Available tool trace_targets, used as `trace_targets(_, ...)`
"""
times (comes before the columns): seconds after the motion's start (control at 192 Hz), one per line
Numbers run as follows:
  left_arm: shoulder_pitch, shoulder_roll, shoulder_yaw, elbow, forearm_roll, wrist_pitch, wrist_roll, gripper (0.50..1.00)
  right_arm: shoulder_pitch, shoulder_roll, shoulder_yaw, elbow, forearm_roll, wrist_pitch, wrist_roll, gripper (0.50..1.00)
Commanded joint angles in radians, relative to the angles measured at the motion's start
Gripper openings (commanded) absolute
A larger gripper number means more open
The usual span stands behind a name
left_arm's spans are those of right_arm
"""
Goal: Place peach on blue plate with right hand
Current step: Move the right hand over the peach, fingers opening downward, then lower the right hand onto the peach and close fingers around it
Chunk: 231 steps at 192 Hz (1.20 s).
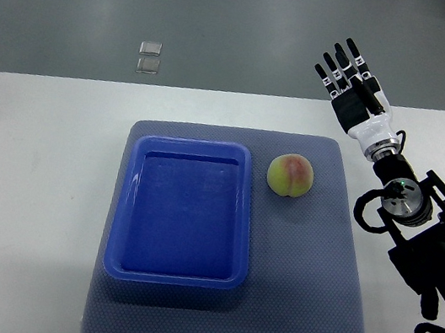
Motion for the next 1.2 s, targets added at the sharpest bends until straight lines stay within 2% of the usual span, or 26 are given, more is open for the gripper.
trace_targets(0.0, 0.000, 0.000, -0.001, 0.000, 0.000, 0.001, 0.000, 1.000, 0.000, -0.001, 0.000, 0.000, 0.000, 0.003, -0.001, 0.932)
trace_targets(0.406, 0.000, 0.000, -0.002, 0.001, -0.002, 0.001, 0.000, 1.000, 0.012, -0.006, -0.014, 0.009, -0.009, 0.008, -0.003, 0.932)
trace_targets(0.463, 0.000, 0.000, -0.002, 0.001, -0.002, 0.001, 0.000, 1.000, 0.023, -0.028, -0.055, 0.069, -0.018, 0.002, -0.008, 0.930)
trace_targets(0.51, 0.000, 0.000, -0.002, 0.001, -0.002, 0.001, 0.000, 1.000, 0.023, -0.029, -0.055, 0.069, -0.018, 0.002, -0.008, 0.930)
trace_targets(0.515, 0.000, 0.000, -0.002, 0.001, -0.002, 0.001, 0.000, 1.000, 0.037, -0.059, -0.086, 0.095, -0.035, 0.002, -0.020, 0.930)
trace_targets(0.567, 0.000, 0.000, -0.002, 0.000, 0.000, -0.001, 0.000, 1.000, 0.071, -0.090, -0.133, 0.103, -0.075, 0.002, -0.044, 0.932)
trace_targets(0.686, -0.003, 0.000, -0.002, 0.000, 0.000, -0.001, 0.000, 1.000, 0.124, -0.119, -0.238, 0.103, -0.167, 0.002, -0.067, 0.930)
trace_targets(0.692, -0.008, 0.000, -0.002, 0.000, 0.000, -0.001, -0.002, 1.000, 0.173, -0.145, -0.314, 0.103, -0.243, 0.009, -0.072, 0.932)
trace_targets(0.801, -0.008, 0.000, -0.002, 0.000, 0.000, -0.002, -0.002, 1.000, 0.279, -0.237, -0.495, 0.110, -0.428, 0.020, -0.086, 0.932)
trace_targets(0.889, -0.008, 0.000, -0.002, 0.000, 0.000, -0.002, -0.002, 1.000, 0.387, -0.280, -0.663, 0.143, -0.589, 0.025, -0.110, 0.930)
trace_targets(1.014, -0.008, 0.000, -0.002, 0.000, 0.000, -0.004, -0.003, 1.000, 0.522, -0.340, -0.888, 0.184, -0.773, 0.081, -0.126, 0.932)
trace_targets(1.097, -0.011, 0.000, -0.002, 0.000, 0.001, -0.004, -0.003, 1.000, 0.632, -0.354, -1.035, 0.245, -0.818, 0.117, -0.190, 0.930)
trace_targets(1.196, -0.020, 0.000, -0.002, 0.000, 0.001, -0.004, -0.003, 1.000, 0.716, -0.366, -1.143, 0.302, -0.818, 0.123, -0.279, 0.930)
